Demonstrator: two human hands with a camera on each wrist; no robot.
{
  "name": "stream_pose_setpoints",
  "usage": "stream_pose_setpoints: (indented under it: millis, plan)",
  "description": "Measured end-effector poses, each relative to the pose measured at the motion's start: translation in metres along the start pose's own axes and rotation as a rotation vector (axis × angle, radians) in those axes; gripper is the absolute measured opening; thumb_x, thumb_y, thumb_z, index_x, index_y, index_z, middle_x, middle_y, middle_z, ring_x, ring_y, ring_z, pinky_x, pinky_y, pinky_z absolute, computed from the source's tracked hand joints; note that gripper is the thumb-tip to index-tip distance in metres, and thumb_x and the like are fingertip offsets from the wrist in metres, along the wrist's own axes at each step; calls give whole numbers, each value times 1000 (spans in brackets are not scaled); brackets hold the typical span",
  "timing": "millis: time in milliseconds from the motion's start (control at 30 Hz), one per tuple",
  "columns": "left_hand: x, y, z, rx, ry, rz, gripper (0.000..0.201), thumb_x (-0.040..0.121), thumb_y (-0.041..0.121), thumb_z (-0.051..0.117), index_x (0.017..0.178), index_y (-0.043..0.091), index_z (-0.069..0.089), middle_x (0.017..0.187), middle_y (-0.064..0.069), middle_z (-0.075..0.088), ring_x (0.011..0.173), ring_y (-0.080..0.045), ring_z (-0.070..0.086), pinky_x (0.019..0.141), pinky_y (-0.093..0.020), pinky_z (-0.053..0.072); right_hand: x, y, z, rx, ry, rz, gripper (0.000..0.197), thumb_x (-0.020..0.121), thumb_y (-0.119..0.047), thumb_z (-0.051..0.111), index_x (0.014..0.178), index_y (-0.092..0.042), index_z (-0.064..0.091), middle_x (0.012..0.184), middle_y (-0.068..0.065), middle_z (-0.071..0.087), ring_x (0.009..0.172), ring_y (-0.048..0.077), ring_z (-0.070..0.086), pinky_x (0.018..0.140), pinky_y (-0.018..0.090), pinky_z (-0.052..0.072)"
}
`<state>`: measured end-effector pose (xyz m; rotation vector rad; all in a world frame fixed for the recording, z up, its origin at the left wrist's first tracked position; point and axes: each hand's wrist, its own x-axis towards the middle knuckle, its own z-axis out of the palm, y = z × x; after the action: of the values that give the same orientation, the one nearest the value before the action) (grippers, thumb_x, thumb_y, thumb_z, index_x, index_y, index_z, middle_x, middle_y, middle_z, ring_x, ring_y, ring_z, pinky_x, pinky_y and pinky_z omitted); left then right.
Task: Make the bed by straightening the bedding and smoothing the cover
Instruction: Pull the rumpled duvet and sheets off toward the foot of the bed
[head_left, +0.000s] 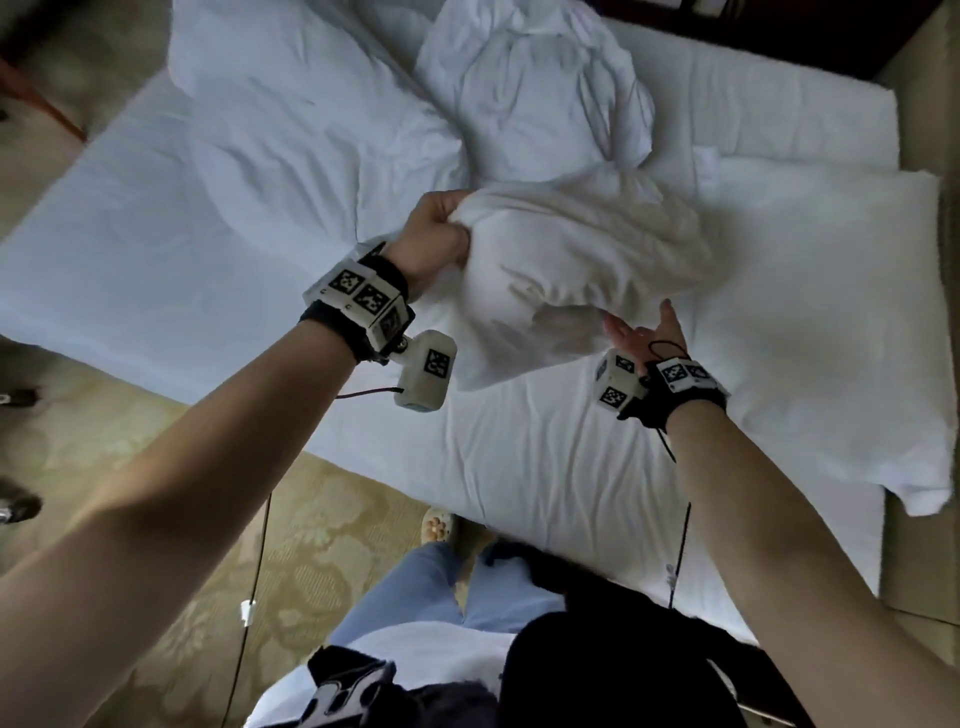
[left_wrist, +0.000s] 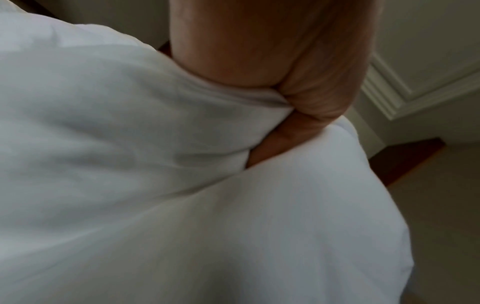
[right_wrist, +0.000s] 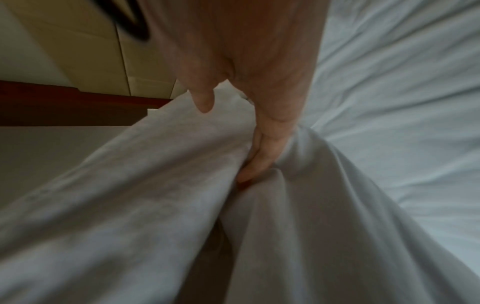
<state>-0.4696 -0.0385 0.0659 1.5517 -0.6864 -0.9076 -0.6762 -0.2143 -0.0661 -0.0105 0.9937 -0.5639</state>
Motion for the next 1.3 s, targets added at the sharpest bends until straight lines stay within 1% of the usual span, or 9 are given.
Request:
stream_pose_setpoints:
  millis: [200, 333, 467, 633, 733, 833, 933, 1100, 1300]
  plan:
    - [-9, 0, -48, -130, 92, -24, 51, 49, -10, 39, 80, 14, 72, 64, -1, 66, 66, -22, 58, 59, -23, 46, -23, 6, 46, -238, -174, -27, 78, 82, -76, 32, 132, -21, 53, 82, 8, 72, 71, 14, 62, 72, 31, 57]
    - [-17, -18, -81, -10, 104, -93, 44, 46, -10, 42, 75, 10, 68, 59, -3, 60, 63, -20, 52, 55, -23, 39, -9, -17, 65, -425, -171, -221, 70, 72, -45, 68, 135, -17, 53, 117, 6, 66, 98, 28, 67, 77, 38, 57]
    - [-14, -42, -95, 294, 159, -206, 33, 58, -20, 40, 77, -1, 60, 59, -7, 50, 50, -17, 46, 45, -21, 38, -21, -38, 80, -457, 20, -564, 18, 88, -16, 52, 101, -8, 61, 71, -3, 73, 80, 19, 62, 57, 20, 55]
    - [0, -75, -70, 704, 33, -286, 25, 78, -13, 47, 72, 9, 55, 62, -6, 51, 46, 1, 54, 42, -7, 38, -46, -47, 56, -835, 40, -897, 27, 74, -2, 51, 99, -11, 56, 81, 1, 57, 68, 1, 56, 68, 21, 48]
    - [2, -68, -38, 909, -437, -481, 45, 70, -6, 60, 115, -1, 56, 99, -13, 57, 97, -23, 58, 70, -18, 49, -70, -37, 29, -1313, -106, -909, 22, 86, 7, 39, 86, -3, 58, 72, 1, 50, 51, -13, 46, 55, 2, 34]
    - [9, -47, 0, 809, -739, -594, 81, 56, 27, 81, 129, 22, 46, 125, -1, 54, 123, -22, 50, 107, -35, 39, -72, -37, 1, -1510, -190, -868, 24, 91, 7, 39, 102, 9, 61, 89, 10, 55, 58, -14, 50, 60, 2, 37]
    - [30, -36, 50, 585, -568, -387, 75, 61, 32, 85, 126, 24, 49, 125, -3, 55, 112, -20, 58, 99, -32, 47, -76, -31, -14, -1569, -185, -719, 22, 94, 6, 44, 108, 7, 61, 95, 12, 59, 80, 1, 57, 64, 18, 40]
    - [66, -41, 128, 869, -354, -3, 53, 77, 45, 72, 120, 18, 56, 117, -9, 47, 104, -23, 53, 100, -34, 44, -79, 2, -36, -1614, -319, -601, 37, 93, 8, 47, 130, 9, 48, 123, 7, 52, 114, 11, 44, 78, -3, 33]
    - [90, -54, 165, 1380, -609, -119, 58, 72, 53, 71, 112, 11, 65, 108, -5, 63, 102, -25, 58, 92, -35, 49, -54, 18, -59, -1667, -314, -496, 20, 86, 3, 59, 72, -4, 47, 67, -3, 37, 63, 10, 36, 62, 23, 30]
